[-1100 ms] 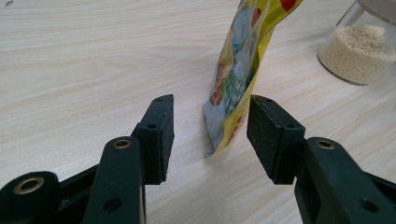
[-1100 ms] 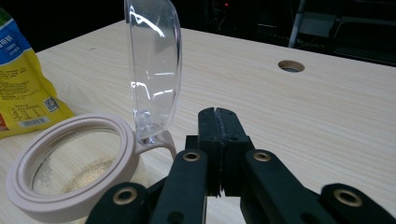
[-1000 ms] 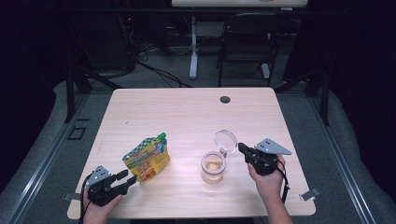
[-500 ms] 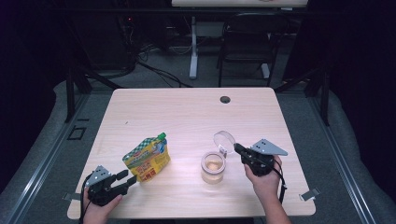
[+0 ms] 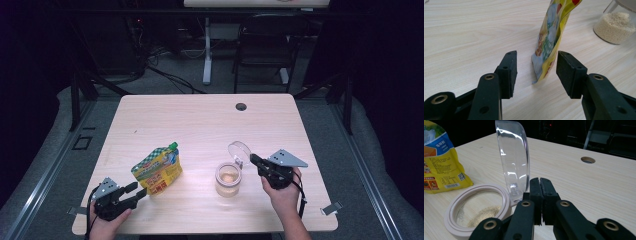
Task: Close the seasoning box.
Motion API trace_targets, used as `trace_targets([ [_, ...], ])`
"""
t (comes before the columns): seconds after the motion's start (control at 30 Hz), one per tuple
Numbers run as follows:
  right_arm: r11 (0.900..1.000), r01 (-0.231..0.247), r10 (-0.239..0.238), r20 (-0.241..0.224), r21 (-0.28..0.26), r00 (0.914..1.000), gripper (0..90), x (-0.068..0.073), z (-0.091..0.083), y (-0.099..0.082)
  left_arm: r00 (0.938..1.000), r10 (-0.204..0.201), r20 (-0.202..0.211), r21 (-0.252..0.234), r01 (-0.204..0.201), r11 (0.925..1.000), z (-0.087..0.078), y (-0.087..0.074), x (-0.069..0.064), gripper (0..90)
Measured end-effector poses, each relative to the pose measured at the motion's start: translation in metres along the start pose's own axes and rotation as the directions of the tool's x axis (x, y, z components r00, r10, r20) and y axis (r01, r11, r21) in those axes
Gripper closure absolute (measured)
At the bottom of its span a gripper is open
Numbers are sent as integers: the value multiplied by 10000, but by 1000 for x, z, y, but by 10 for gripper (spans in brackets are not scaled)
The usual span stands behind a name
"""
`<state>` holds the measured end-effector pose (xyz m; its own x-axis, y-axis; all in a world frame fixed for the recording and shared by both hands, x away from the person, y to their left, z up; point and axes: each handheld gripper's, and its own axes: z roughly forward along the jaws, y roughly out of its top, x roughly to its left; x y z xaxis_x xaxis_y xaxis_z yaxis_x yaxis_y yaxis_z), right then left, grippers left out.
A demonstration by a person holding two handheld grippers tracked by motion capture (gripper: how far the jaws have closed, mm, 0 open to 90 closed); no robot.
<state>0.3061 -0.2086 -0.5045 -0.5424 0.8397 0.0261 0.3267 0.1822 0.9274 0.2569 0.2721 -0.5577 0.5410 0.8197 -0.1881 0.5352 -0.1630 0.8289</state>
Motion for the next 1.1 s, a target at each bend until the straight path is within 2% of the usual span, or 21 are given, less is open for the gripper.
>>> trace_targets([
  [0.43,9996,265,-264,-151,77,9995,882,8,-1,0,10000,79,50,82,-80,9999,0,1,-1,513],
  [0.77,9990,395,-384,-551,193,9977,875,17,0,-3,9999,74,91,32,-74,10000,1,1,-1,512],
  [0.97,9940,1030,-1000,-789,358,9919,873,32,5,-3,9999,57,93,7,-57,10000,1,2,-1,512],
  [1.1,9931,1126,-1093,-915,316,9898,871,36,5,-3,10000,54,72,17,-54,10000,1,2,0,512],
])
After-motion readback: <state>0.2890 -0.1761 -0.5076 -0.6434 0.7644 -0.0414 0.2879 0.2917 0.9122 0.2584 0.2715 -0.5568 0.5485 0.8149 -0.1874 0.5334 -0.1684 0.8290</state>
